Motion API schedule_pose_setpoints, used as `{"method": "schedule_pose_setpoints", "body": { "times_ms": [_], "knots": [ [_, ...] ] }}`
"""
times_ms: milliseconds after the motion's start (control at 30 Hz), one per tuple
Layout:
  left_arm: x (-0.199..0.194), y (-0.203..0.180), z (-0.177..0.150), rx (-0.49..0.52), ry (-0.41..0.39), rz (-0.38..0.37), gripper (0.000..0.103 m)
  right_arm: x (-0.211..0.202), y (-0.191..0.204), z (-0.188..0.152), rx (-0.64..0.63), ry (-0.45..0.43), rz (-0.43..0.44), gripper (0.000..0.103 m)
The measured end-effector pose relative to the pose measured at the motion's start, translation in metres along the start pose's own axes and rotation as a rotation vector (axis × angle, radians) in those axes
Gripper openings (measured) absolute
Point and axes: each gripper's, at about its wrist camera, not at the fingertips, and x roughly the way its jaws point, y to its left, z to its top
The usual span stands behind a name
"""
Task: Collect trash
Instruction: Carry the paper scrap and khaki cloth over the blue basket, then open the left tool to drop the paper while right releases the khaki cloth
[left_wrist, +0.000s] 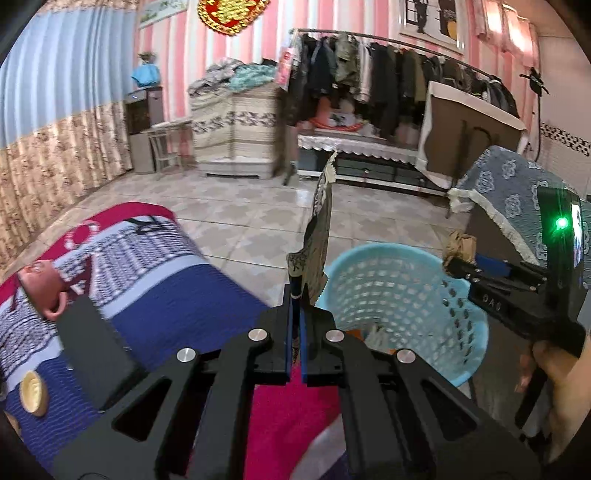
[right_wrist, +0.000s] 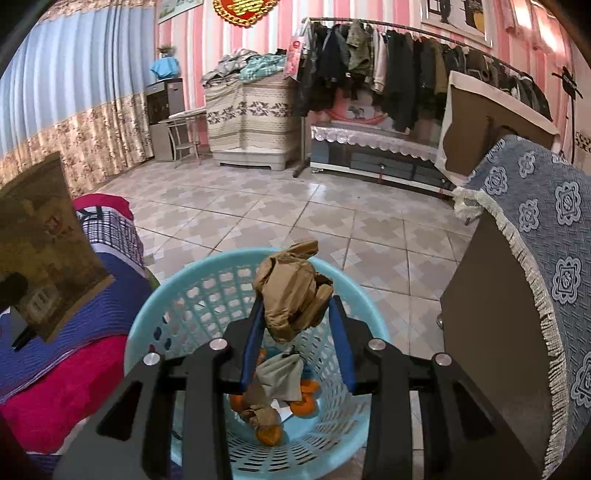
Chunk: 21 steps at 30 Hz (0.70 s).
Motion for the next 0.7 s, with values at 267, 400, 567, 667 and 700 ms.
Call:
{"method": "schedule_pose_setpoints", "body": {
  "times_ms": [267, 400, 567, 667, 700],
  "knots": [
    [0.033, -0.041, 0.006, 0.057, 0.026, -0.054, 0.002, 0.008, -0.010, -0.001, 0.050, 0.017, 0.005, 0.035],
    [0.049, -0.048, 0.010, 0.058, 0.042, -0.079, 0.008, 0.009, -0.008, -0.001, 0.050, 0.020, 0.008, 0.035],
    [0.059, -0.049, 0.011, 0.053, 0.033, -0.039, 0.060, 0.013, -0.008, -0.004, 0.058, 0.029, 0.012, 0.035],
    [0.058, -0.040, 0.010, 0.043, 0.030, 0.003, 0.079, 0.015, -0.007, -0.005, 0.056, 0.035, 0.014, 0.036],
    [0.056, -0.034, 0.009, 0.028, 0.026, 0.021, 0.081, 0.016, -0.007, -0.005, 0.056, 0.035, 0.015, 0.036]
  ]
}}
